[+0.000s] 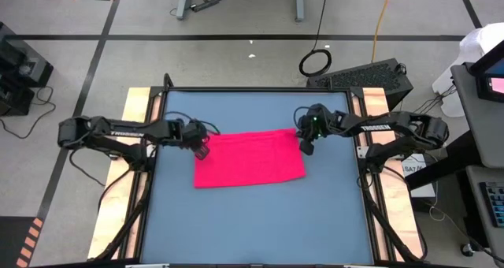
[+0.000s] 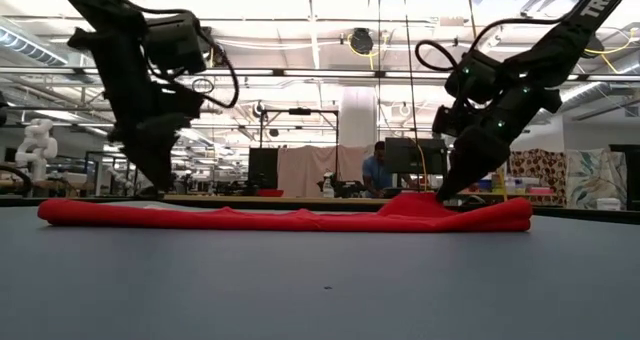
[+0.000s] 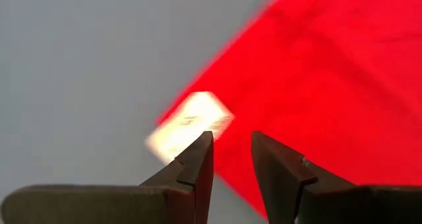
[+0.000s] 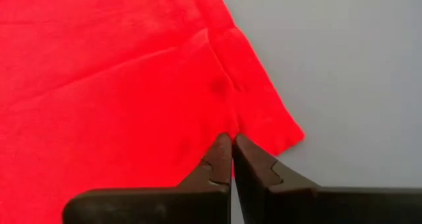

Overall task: Roll towel
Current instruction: Roll the red towel

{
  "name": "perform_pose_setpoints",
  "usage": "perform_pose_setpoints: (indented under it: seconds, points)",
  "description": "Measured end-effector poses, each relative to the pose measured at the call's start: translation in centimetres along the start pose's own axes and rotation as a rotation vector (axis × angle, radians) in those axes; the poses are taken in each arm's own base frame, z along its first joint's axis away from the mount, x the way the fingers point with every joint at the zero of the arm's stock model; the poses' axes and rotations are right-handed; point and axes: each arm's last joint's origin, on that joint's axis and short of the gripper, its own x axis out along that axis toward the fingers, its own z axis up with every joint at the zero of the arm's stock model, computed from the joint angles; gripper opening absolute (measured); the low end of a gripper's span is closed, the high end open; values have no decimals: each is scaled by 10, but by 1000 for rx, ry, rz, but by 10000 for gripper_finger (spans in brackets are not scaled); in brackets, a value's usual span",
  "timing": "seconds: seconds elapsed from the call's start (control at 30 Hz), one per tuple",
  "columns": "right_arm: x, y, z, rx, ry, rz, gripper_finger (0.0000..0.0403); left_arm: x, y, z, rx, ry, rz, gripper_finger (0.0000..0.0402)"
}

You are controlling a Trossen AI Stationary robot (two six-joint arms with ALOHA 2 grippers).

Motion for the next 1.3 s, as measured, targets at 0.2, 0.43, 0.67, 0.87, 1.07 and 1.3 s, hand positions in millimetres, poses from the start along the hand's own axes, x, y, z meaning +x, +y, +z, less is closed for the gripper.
perform_pose_setpoints:
  seconds: [0.2, 0.43, 0.67, 0.87, 1.07, 1.3]
  points:
    - [1, 7, 1, -24, -1, 19, 0, 3, 13, 9, -26, 49, -156, 109]
    - [2, 15, 2, -49, 0, 42, 0, 7, 20, 5, -146, 118, -112, 109]
    - [-10, 26, 7, -83, -42, 69, 0, 6, 21, 4, -178, 119, -85, 109]
    - [-28, 29, 14, -94, -109, 63, 0, 7, 22, 2, -181, 124, -70, 109]
    - [-45, 30, 20, -106, -193, 58, 0, 9, 20, 7, -116, 55, -72, 109]
    - [-56, 36, 25, -131, -264, 69, 0, -2, -4, 45, 48, -383, -291, 109]
